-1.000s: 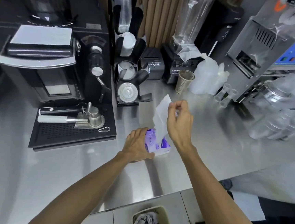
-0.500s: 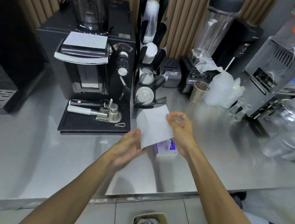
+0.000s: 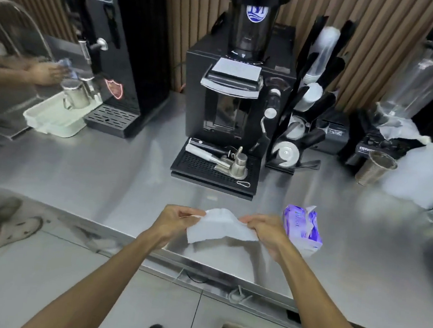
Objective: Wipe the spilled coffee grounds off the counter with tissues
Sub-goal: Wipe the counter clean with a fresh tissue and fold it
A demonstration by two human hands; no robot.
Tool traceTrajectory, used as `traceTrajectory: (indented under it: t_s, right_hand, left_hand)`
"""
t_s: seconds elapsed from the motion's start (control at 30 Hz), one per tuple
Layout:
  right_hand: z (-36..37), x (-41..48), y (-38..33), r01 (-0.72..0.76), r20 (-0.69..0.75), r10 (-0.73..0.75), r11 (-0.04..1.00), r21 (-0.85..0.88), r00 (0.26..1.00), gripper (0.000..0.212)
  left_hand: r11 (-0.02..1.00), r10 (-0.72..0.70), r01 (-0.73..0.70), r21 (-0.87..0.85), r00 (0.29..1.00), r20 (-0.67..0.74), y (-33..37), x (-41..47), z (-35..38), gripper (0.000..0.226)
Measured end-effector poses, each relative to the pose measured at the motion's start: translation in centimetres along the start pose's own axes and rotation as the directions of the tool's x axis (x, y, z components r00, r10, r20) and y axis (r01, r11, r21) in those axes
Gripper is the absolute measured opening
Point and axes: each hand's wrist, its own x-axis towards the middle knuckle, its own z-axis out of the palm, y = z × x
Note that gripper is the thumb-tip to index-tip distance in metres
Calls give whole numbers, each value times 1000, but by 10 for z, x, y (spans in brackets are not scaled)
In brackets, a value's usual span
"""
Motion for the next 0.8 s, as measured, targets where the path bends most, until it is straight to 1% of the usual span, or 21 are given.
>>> traceTrajectory:
  t_s: [0.03,0.07,0.1,0.13,0.17,0.2,0.23,0.3,0.37,0.43,0.5,0.53,0.57,0.63,0.67,0.73,0.8]
  right_hand:
    - [7,0,1,-25,36,25,1000,11,999,11]
    - [13,0,1,-41,94,37,999,36,995,7]
    - [18,0,1,-41,163,32,998,50,986,15]
    - [22,2,1,-34,224,27,999,26,974,25]
    - [27,5,1,-8,253,18,999,-40,967,32]
    - [33,10,0,39,250,-4,990,-135,968,36]
    - [40,15,-2,103,236,-46,967,-233,971,35]
    - [54,26,-6,225,189,-161,893,-391,969,25]
    - [66,38,-10,311,162,-265,834,-455,950,16]
    - [74,48,-15,370,157,-338,795,-480,928,11]
    - [81,59,-17,432,154,-417,734,-523,896,12]
    - [86,65,-16,468,167,-462,677,-568,871,16]
    - [91,71,-16,511,198,-514,590,-625,835,20]
    - [102,84,-15,576,260,-608,408,-709,751,24]
    - [107,90,-17,589,273,-644,342,-732,714,23]
    - [119,100,-22,587,289,-697,231,-776,656,22]
    - [133,108,-29,575,342,-710,108,-811,616,22]
  left_hand:
    - [1000,-21,21,-4,1000,0,-3,-3,-8,18]
    - [999,-38,38,4,999,5,-6,-5,-16,27]
    - [998,-47,46,30,999,13,-8,-6,-23,36]
    - [997,-51,50,59,999,19,-9,-6,-29,44]
    - [996,-50,48,82,998,24,-10,-5,-36,48]
    - [994,-38,36,100,999,25,-10,-4,-42,49]
    - [992,-18,16,128,1000,17,-10,-1,-47,47]
    - [975,39,-35,218,999,-13,-8,9,-56,36]
    - [943,116,-94,318,992,-49,-5,24,-62,23]
    - [892,197,-153,426,978,-62,-2,40,-67,16]
    - [823,296,-230,519,954,-46,0,54,-74,14]
    - [776,358,-281,565,934,-26,0,60,-77,15]
    - [708,433,-344,617,901,6,0,65,-80,18]
    - [528,576,-472,706,810,111,-2,76,-87,26]
    - [440,618,-511,738,769,164,-4,82,-91,30]
    - [310,664,-521,795,717,211,-9,90,-99,30]
    - [248,681,-487,838,703,207,-17,95,-109,24]
